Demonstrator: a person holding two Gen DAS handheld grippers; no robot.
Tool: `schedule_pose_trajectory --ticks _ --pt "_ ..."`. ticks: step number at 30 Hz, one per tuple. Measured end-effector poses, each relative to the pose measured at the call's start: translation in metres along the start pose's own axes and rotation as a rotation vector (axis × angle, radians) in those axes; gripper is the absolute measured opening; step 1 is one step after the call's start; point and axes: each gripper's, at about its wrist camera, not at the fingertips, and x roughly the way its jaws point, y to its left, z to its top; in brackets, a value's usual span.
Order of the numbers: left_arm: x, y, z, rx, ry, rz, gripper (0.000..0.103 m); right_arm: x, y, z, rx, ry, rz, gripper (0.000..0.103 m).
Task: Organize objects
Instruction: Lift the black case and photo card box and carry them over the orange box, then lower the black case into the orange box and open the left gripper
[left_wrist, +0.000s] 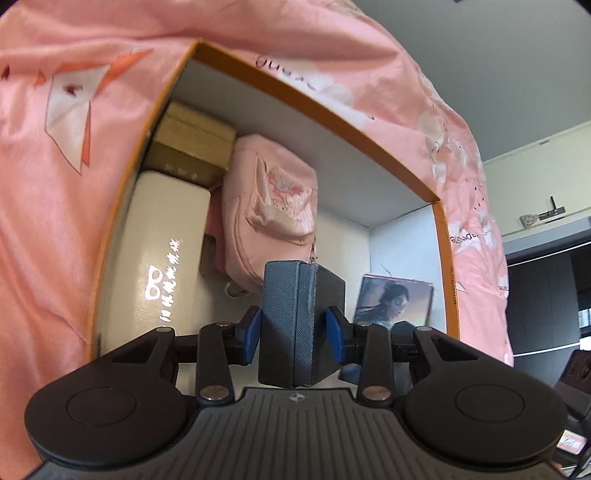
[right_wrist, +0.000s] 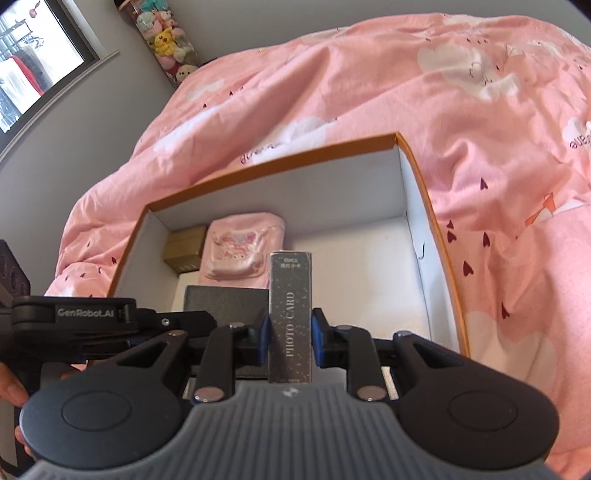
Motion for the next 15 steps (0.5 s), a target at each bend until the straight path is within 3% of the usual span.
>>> schedule_pose_trajectory --ticks 6,12,15 --pt "-0.001 0.003 0.000 -0.006 0.052 -0.020 0.043 0.012 -0.006 -0.002 0.016 0.034 -0.010 0.024" --pt "0.013 0.014 0.009 -0.135 0.163 -0.104 0.043 0.014 -0.012 0.000 0.034 0.027 -0.024 0.024" --pt "0.023 0.016 0.013 -0.188 0.204 -0.080 0.043 0.012 -0.017 0.004 0.048 0.018 -0.040 0.024"
